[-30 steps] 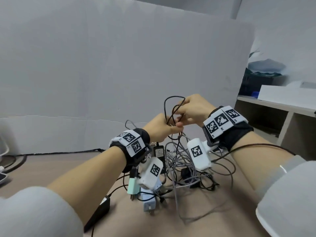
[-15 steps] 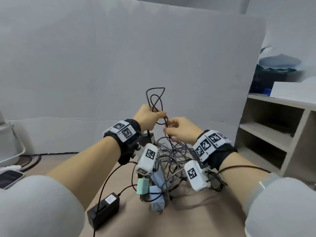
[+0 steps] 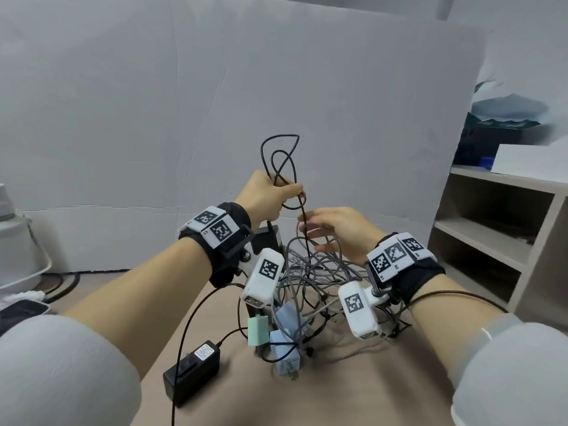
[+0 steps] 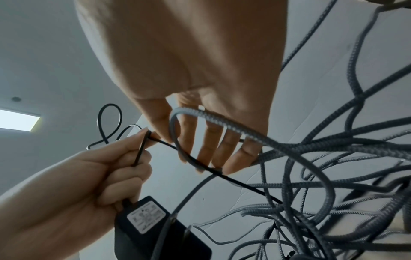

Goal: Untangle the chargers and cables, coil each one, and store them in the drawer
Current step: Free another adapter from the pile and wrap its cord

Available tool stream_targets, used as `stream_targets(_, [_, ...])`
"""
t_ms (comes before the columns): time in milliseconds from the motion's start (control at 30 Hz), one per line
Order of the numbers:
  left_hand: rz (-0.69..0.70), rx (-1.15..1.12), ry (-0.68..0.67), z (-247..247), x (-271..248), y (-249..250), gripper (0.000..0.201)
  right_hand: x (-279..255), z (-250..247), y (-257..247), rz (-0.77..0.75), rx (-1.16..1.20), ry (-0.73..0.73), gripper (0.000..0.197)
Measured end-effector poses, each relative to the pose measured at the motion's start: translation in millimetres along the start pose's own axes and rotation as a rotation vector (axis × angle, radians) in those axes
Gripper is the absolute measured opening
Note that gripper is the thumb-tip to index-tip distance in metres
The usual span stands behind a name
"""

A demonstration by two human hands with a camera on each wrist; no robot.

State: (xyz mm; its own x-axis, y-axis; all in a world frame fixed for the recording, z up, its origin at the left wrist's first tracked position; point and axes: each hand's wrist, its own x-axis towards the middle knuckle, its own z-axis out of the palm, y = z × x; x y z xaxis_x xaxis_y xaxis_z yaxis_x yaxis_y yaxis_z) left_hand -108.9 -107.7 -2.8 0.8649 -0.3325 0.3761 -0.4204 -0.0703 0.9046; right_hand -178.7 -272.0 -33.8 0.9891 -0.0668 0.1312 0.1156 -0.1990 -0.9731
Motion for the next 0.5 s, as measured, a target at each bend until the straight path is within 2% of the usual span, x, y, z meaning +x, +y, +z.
stream_targets(67, [-0.023, -0.017, 0.004, -2, 0, -2, 0.026, 1, 1, 9, 0.014, -0.039, -0.040, 0.015])
stream_targets(200, [-0.055, -0.044, 0.000, 9, -2, -1, 0.029, 23, 21, 32, 0.066, -0.450, -0.026, 0.016])
stream_targets(267, [-0.053, -0.033, 0.029, 15, 0, 1, 0.028, 33, 30, 43, 0.091, -0.483, 0.069, 0.017])
stream_targets(333, [-0.060, -0.064, 0.089, 10, 5, 2, 0.022, 38, 24, 49, 0.108, -0.366, 0.128, 0.024])
stream_targets(400, [-0.077, -0.154, 0.154, -5, 10, 3, 0.015, 37, 14, 53, 0.094, -0.300, 0.166, 0.019])
stream_targets(500, [-0.071, -0.284, 0.134, -17, 9, 7, 0.013, 33, 3, 52, 0.026, -0.586, 0.207, 0.021])
